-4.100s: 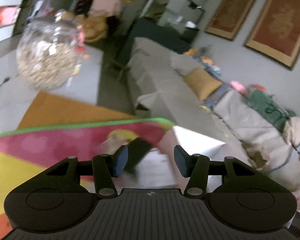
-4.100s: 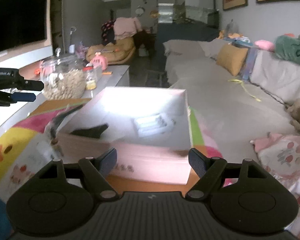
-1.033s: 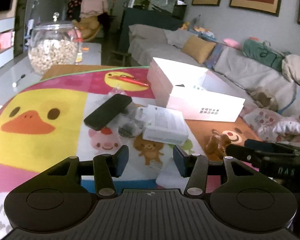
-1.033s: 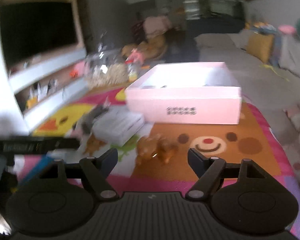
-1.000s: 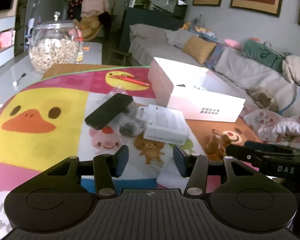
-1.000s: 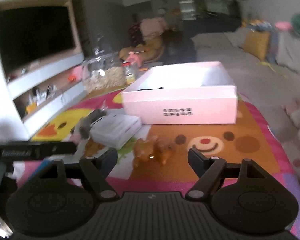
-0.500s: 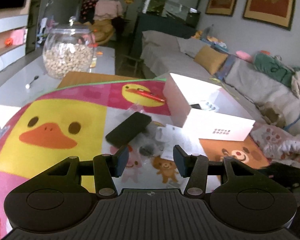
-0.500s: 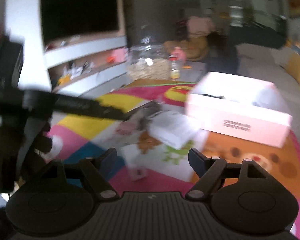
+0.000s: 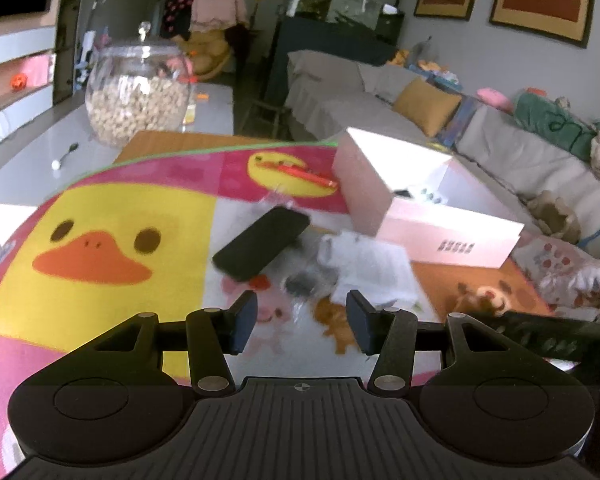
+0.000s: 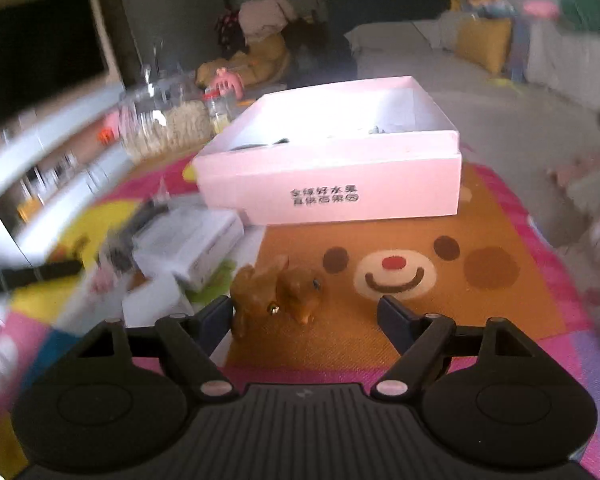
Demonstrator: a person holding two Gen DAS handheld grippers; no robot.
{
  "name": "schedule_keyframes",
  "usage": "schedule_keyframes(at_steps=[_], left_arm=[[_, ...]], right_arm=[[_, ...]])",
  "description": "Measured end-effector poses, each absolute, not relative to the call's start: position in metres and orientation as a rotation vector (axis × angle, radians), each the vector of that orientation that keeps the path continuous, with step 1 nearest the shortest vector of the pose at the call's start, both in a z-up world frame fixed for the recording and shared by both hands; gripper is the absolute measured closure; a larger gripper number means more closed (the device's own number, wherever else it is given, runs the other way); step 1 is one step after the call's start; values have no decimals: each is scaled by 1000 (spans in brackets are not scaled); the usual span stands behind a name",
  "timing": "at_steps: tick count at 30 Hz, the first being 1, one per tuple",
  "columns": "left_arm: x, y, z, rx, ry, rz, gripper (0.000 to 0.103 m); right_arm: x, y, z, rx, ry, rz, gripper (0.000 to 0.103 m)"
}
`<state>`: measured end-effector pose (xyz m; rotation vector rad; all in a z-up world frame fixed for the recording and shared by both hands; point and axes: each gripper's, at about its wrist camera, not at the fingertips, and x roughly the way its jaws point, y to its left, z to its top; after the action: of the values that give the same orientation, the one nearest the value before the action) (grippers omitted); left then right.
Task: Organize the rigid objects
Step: 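Grasp the white charger plug with the left gripper while the right reaches the white paper box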
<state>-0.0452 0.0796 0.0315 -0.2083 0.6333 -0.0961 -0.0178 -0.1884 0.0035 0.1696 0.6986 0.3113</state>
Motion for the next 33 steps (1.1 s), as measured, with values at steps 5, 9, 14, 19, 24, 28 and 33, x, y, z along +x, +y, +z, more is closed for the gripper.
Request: schedule_keyframes(at_steps=[5, 9, 14, 19, 24, 28, 33], left_arm=[[-31, 83, 26, -152, 623, -93, 50], [-9, 79, 17, -127, 646, -133, 50], [5, 62, 7, -77, 683, -222, 49], [-8, 58, 6, -59, 689, -332, 49], [-27, 55, 10, 21, 713, -373, 49], [-33, 57, 20, -33, 664, -371, 50], [-28, 31, 32, -30, 637, -468, 50]], right_arm=[[-20, -177, 2, 107, 709, 317, 12], [-15, -155, 0, -19, 742, 324, 0], [-14, -149, 0, -89, 763, 332, 0], [-14, -151, 0, -98, 769, 352, 0], [-14, -150, 0, -105, 764, 357, 0], [-15, -150, 0, -102, 758, 358, 0], [-19, -162, 4, -35, 733, 362, 12]])
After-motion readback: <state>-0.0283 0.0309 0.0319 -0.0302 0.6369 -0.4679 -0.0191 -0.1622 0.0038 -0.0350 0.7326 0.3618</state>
